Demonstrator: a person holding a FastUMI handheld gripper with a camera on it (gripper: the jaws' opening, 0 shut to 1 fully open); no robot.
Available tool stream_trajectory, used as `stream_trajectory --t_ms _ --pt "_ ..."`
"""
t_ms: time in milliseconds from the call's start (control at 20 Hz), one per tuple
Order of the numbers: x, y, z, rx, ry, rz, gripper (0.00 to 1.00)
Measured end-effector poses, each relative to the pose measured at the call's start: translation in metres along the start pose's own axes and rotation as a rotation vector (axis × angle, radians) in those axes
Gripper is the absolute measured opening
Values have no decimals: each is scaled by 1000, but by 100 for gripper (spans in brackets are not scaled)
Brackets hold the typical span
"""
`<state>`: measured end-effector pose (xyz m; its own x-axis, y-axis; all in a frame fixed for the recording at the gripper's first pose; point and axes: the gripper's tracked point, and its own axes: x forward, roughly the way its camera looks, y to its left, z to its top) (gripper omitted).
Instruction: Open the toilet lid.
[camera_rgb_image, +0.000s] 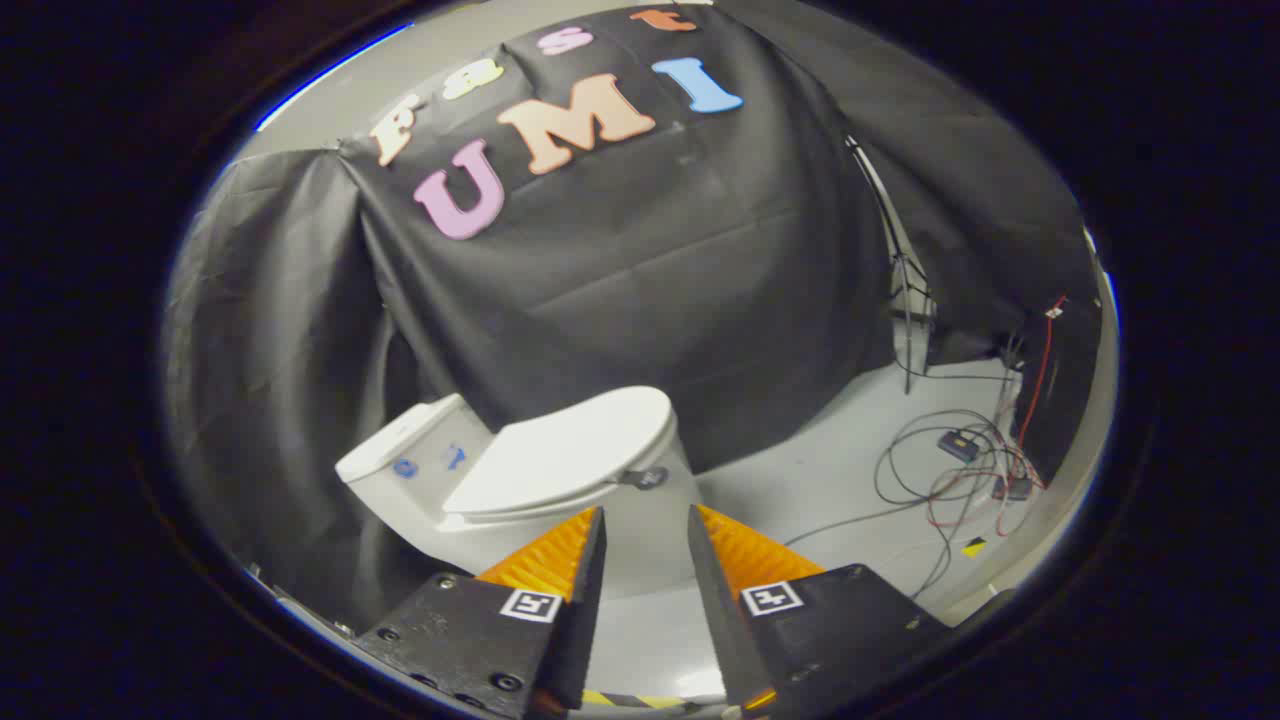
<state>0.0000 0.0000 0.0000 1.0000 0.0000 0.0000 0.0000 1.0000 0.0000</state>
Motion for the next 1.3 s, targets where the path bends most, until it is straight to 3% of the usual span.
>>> stream_trajectory --t_ms 400,700,950,1050,1300 --pt "21 6 -36 2 212 28 39" --pt "39 3 -52 41 314 24 37" --pt "66 -8 -44 305 267 -5 36" --pt "79 -3 -46 404 244 31 28" --pt "110 14 -64 503 259 99 24"
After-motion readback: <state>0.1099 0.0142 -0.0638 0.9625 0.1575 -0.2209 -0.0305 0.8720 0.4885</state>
